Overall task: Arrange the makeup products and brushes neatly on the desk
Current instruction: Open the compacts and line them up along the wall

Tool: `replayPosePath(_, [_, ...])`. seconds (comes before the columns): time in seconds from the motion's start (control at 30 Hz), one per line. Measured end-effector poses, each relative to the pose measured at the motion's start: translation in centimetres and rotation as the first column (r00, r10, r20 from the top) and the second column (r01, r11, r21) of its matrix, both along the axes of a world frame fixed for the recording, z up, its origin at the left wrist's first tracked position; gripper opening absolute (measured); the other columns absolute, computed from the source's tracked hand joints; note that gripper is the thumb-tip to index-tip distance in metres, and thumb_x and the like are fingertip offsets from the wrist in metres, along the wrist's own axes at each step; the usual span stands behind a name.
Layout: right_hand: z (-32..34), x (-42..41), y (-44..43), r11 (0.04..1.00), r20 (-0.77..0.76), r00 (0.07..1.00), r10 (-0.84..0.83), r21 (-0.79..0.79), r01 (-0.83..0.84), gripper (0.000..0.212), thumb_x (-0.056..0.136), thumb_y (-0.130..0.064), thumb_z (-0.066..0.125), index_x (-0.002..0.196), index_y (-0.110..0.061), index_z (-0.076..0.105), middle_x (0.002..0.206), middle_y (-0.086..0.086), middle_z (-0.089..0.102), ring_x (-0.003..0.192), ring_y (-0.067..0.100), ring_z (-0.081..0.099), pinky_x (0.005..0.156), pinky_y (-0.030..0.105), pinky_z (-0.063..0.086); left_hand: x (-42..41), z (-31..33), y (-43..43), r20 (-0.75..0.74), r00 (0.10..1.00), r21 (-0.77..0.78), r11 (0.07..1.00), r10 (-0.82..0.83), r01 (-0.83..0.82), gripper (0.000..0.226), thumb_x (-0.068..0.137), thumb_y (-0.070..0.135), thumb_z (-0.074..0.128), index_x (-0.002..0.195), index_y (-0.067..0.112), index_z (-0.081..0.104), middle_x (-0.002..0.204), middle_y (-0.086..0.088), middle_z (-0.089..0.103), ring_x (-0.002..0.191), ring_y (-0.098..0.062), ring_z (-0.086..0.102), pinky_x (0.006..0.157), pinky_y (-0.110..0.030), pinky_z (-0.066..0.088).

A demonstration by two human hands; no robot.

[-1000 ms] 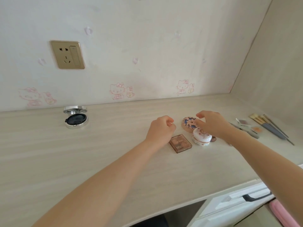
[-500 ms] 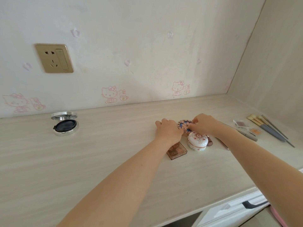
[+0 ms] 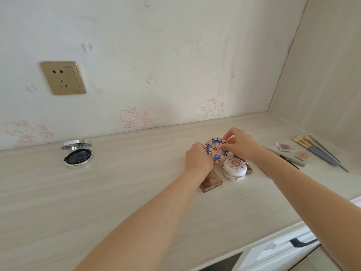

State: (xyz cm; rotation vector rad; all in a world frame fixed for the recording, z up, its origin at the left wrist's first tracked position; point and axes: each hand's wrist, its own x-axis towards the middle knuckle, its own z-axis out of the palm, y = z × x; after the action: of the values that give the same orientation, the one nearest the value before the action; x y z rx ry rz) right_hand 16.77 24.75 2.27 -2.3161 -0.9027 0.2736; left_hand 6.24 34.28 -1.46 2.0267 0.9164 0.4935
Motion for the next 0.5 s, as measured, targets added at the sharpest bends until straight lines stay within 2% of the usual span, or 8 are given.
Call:
replayPosePath(0.13, [1.1, -0.9, 0.3, 0.994, -0.004, 0.998, 0.055, 0.095, -0.054, 0.023, 0.081, -0.019, 0.072, 0.096, -0.023, 0.055, 0.098, 0.002, 0.067, 0.085, 0.016, 0.063, 0.065, 0.028, 0.047, -0.7, 0.4, 1.1, 0.147, 0.985, -0.16, 0.985, 0.09, -0.066, 0.03, 0.084, 0.01, 0.067, 0.113, 0.013, 0.059, 0.111, -0.008, 0.065, 0.102, -0.021, 0.061, 0.083, -0.03, 0.05])
replayPosePath(0.23, [2.0, -1.7, 0.8, 0.982, -0.014, 0.996, 0.084, 0.173, -0.081, 0.023, 0.083, -0.014, 0.068, 0.099, -0.025, 0.056, 0.101, 0.004, 0.067, 0.086, 0.02, 0.066, 0.07, 0.036, 0.055, -1.8, 1.2, 2.3, 0.269, 0.958, -0.241, 0.97, 0.105, -0.038, 0.027, 0.078, 0.008, 0.073, 0.102, 0.016, 0.063, 0.098, -0.005, 0.071, 0.085, -0.016, 0.064, 0.07, -0.024, 0.046])
replayPosePath(0.33, [2.8, -2.8, 1.4, 0.965, -0.051, 0.991, 0.124, 0.237, -0.108, 0.026, 0.084, -0.011, 0.064, 0.106, -0.024, 0.059, 0.102, 0.006, 0.066, 0.089, 0.025, 0.067, 0.081, 0.046, 0.057, -3.7, 2.2, 3.3, 0.355, 0.931, -0.3, 0.954, 0.089, 0.024, 0.026, 0.076, 0.01, 0.075, 0.098, 0.017, 0.065, 0.096, -0.004, 0.072, 0.087, -0.017, 0.067, 0.071, -0.029, 0.051])
replayPosePath(0.4, [3.2, -3.8, 1.6, 0.947, -0.109, 0.982, 0.153, 0.302, -0.114, 0.025, 0.086, -0.01, 0.064, 0.106, -0.025, 0.061, 0.101, 0.005, 0.066, 0.089, 0.023, 0.068, 0.081, 0.043, 0.058, -5.3, 2.7, 3.9, 0.414, 0.906, -0.359, 0.93, 0.082, 0.08, 0.024, 0.078, 0.009, 0.075, 0.098, 0.017, 0.065, 0.098, -0.006, 0.071, 0.091, -0.02, 0.068, 0.079, -0.035, 0.056])
replayPosePath(0.5, [3.6, -6.0, 2.1, 0.92, -0.169, 0.968, 0.188, 0.375, -0.113, 0.023, 0.087, -0.012, 0.065, 0.105, -0.027, 0.062, 0.108, 0.002, 0.065, 0.092, 0.016, 0.067, 0.078, 0.037, 0.06, -8.1, 3.3, 4.7, 0.5, 0.861, -0.456, 0.872, 0.087, 0.177, 0.03, 0.08, 0.005, 0.073, 0.108, 0.009, 0.062, 0.103, -0.012, 0.069, 0.091, -0.025, 0.07, 0.079, -0.037, 0.058])
